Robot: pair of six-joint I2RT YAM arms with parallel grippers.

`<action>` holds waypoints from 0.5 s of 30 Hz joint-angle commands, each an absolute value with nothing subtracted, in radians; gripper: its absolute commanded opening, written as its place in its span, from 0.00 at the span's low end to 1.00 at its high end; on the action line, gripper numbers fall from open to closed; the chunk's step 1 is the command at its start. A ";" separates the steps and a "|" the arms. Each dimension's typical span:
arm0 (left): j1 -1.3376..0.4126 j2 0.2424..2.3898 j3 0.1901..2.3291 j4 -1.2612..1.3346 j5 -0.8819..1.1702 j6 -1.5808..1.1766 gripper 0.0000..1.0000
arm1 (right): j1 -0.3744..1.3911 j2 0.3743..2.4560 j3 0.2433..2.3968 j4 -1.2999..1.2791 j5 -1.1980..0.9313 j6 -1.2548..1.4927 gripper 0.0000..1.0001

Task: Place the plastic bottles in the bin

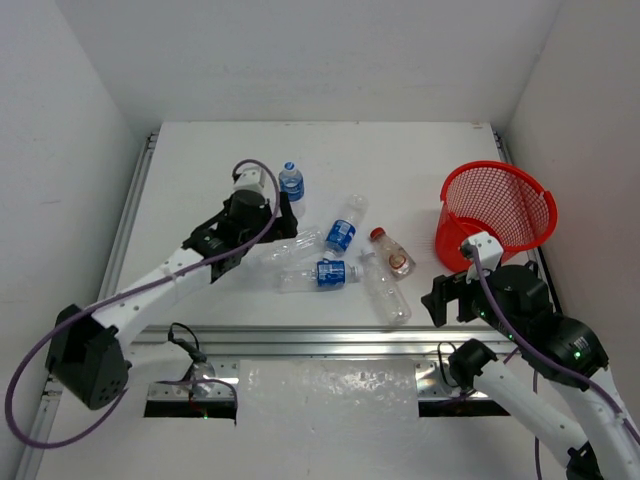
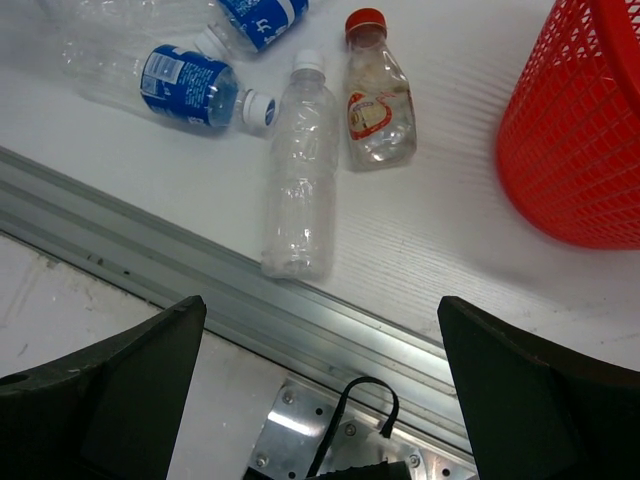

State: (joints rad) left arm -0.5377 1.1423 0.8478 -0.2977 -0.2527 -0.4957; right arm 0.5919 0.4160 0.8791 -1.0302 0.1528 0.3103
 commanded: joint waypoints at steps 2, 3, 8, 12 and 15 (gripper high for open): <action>-0.540 1.271 0.969 -0.046 -0.349 -0.355 1.00 | 0.598 0.430 0.891 -1.003 0.118 0.287 0.99; -0.534 1.297 0.988 -0.017 -0.353 -0.330 1.00 | 0.597 0.430 0.893 -1.003 0.114 0.284 0.99; -0.512 1.515 1.172 0.003 -0.379 -0.256 1.00 | 0.597 0.426 0.891 -0.996 0.097 0.276 0.99; -0.488 1.630 1.274 0.006 -0.382 -0.233 1.00 | 0.598 0.426 0.887 -0.991 0.084 0.273 0.99; -0.473 1.716 1.333 0.003 -0.405 -0.229 1.00 | 0.597 0.426 0.888 -0.989 0.080 0.270 0.99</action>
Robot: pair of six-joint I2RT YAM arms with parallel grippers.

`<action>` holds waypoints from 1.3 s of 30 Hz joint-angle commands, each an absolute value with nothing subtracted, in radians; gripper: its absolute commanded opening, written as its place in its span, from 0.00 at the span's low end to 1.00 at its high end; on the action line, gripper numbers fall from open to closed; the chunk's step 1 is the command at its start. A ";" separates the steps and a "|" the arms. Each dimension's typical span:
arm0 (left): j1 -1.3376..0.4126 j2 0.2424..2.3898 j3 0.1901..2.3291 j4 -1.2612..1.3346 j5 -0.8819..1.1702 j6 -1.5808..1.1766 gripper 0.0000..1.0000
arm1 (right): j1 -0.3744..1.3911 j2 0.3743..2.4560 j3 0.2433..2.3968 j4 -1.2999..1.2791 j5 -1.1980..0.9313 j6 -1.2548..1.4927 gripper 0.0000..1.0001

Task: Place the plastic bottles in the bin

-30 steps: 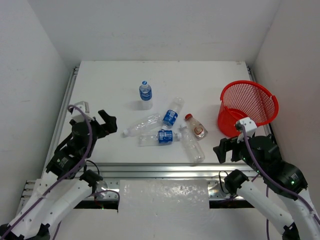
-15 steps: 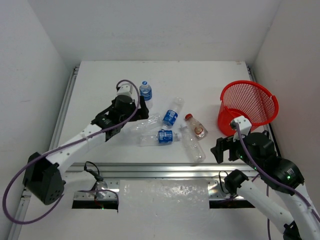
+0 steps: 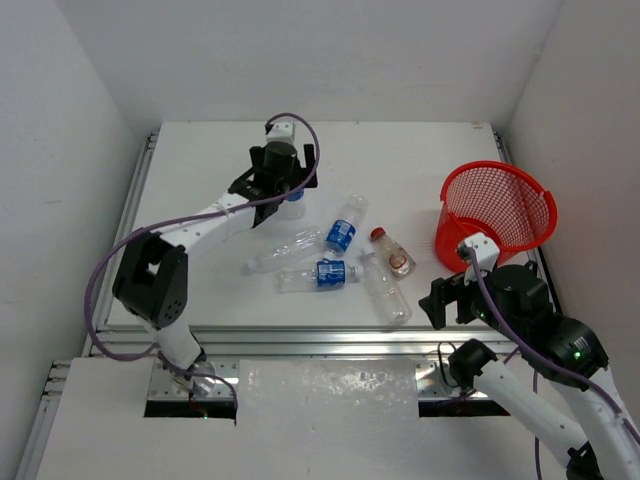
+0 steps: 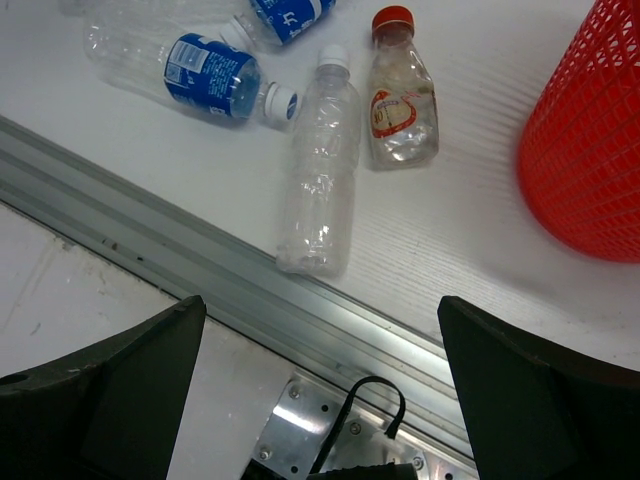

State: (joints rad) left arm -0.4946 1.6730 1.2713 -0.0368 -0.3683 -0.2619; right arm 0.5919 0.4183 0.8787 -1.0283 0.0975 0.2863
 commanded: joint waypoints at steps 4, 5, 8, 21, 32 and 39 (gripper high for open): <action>-0.457 1.773 1.377 0.003 -0.382 -0.224 0.97 | 0.597 0.431 0.887 -0.986 0.069 0.267 0.99; -0.453 1.781 1.387 0.003 -0.383 -0.224 0.94 | 0.597 0.436 0.887 -0.986 0.069 0.265 0.99; -0.451 1.801 1.407 -0.028 -0.384 -0.221 0.69 | 0.597 0.443 0.887 -0.988 0.061 0.261 0.99; -0.451 1.631 1.437 -0.081 -0.313 -0.236 0.04 | 0.597 0.465 0.900 -0.947 0.040 0.276 0.99; -0.465 1.153 1.188 -0.189 0.363 -0.590 0.03 | 0.598 0.650 1.024 -0.548 -0.425 0.290 0.99; -0.548 0.933 1.034 -0.294 0.360 -0.581 0.02 | 0.615 0.900 1.137 -0.447 -0.458 0.123 0.99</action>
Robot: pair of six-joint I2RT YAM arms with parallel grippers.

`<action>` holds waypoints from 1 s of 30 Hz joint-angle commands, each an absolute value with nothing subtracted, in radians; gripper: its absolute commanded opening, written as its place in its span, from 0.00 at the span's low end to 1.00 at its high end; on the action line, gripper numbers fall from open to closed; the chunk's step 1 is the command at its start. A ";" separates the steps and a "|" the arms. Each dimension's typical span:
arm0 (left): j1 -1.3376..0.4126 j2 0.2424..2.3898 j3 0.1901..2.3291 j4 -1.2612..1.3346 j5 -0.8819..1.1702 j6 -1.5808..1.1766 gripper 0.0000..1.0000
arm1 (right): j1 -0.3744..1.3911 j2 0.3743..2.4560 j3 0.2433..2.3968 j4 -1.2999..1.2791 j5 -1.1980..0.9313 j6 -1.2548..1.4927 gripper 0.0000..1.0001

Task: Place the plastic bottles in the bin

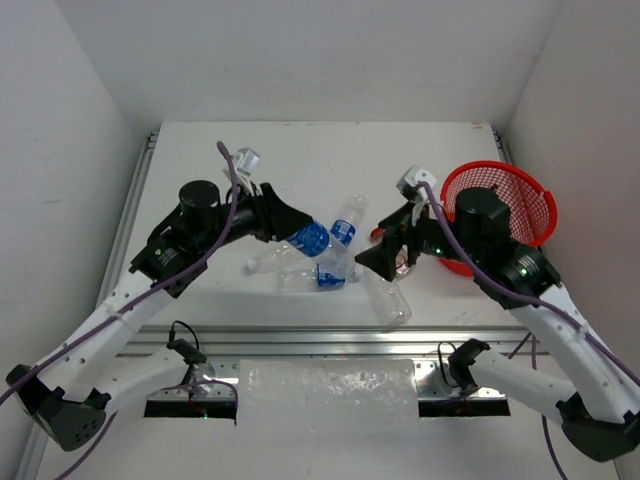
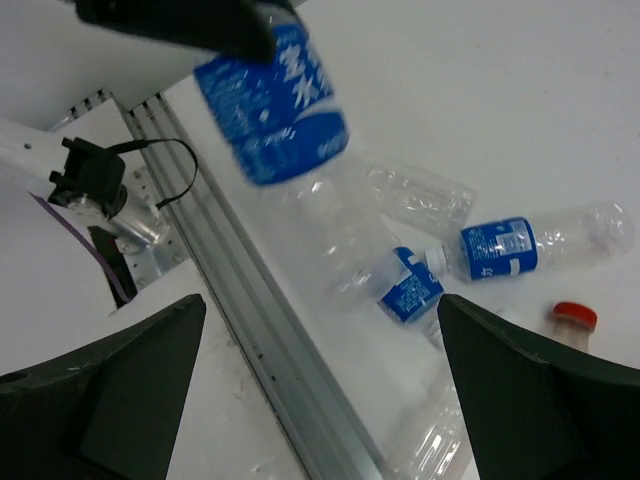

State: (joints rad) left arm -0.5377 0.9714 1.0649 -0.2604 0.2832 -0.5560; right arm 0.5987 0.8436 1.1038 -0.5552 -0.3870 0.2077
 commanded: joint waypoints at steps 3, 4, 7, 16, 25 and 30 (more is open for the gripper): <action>-0.551 0.897 1.019 -0.278 0.455 -0.578 0.02 | 0.695 1.008 1.164 -0.451 -0.473 0.054 0.99; -0.552 0.888 1.019 -0.275 0.471 -0.578 0.02 | 0.781 1.034 1.178 -0.459 -0.424 0.032 0.99; -0.552 0.879 1.022 -0.252 0.512 -0.583 0.02 | 0.877 1.117 1.193 -0.477 -0.480 0.008 0.99; -0.555 0.828 0.954 0.023 0.652 -0.699 0.18 | 0.884 1.074 1.065 -0.226 -0.414 0.124 0.72; -0.555 0.801 1.099 -0.280 0.330 -0.615 0.90 | 0.871 0.999 1.075 -0.326 -0.009 0.178 0.00; -0.555 0.744 1.262 -0.596 -0.255 -0.568 1.00 | 0.720 0.967 1.192 -0.597 0.544 0.250 0.00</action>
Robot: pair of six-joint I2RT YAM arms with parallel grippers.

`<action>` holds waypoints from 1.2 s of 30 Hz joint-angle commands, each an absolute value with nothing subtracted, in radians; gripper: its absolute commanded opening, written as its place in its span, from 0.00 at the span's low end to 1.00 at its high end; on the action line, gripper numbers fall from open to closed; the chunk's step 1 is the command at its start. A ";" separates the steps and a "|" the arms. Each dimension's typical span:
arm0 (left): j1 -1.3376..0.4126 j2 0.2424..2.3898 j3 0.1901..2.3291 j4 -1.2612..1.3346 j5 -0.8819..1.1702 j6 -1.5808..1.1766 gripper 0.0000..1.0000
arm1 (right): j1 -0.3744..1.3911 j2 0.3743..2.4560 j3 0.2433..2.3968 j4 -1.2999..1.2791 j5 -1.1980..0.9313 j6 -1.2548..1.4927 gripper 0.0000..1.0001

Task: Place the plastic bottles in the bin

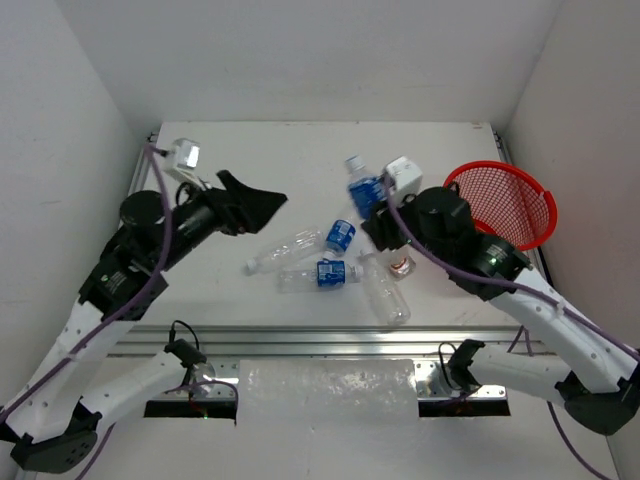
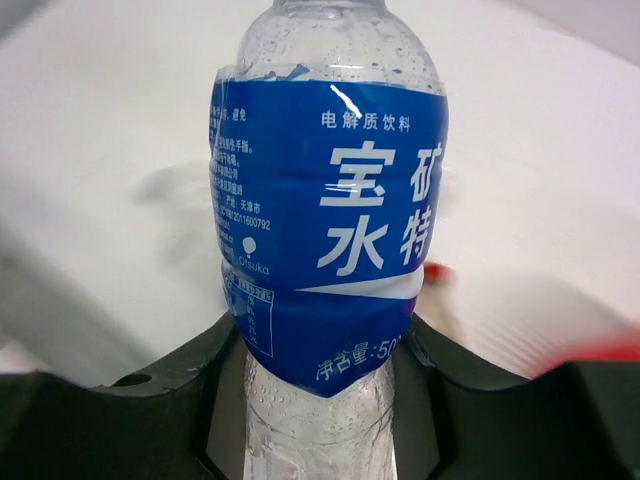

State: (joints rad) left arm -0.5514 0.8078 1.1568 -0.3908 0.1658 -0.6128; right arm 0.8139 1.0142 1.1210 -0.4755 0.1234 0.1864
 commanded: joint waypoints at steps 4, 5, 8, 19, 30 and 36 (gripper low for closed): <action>-0.555 0.718 1.269 -0.658 -0.345 -0.542 1.00 | 0.511 0.916 1.215 -0.607 0.687 0.200 0.00; -0.555 0.716 1.259 -0.657 -0.298 -0.528 1.00 | 0.439 0.928 1.227 -0.601 0.698 0.177 0.00; -0.554 0.729 1.206 -0.629 -0.227 -0.511 0.99 | 0.259 0.991 1.241 -0.588 0.658 0.143 0.00; -0.554 0.772 1.095 -0.580 -0.146 -0.460 1.00 | -0.029 1.206 1.281 -0.511 0.568 0.222 0.19; -0.554 0.853 0.976 -0.612 -0.259 -0.604 0.99 | -0.028 1.146 1.362 -0.614 0.459 0.282 0.99; -0.555 0.919 0.937 -0.643 -0.334 -0.738 1.00 | -0.015 1.069 1.367 -0.650 0.359 0.326 0.99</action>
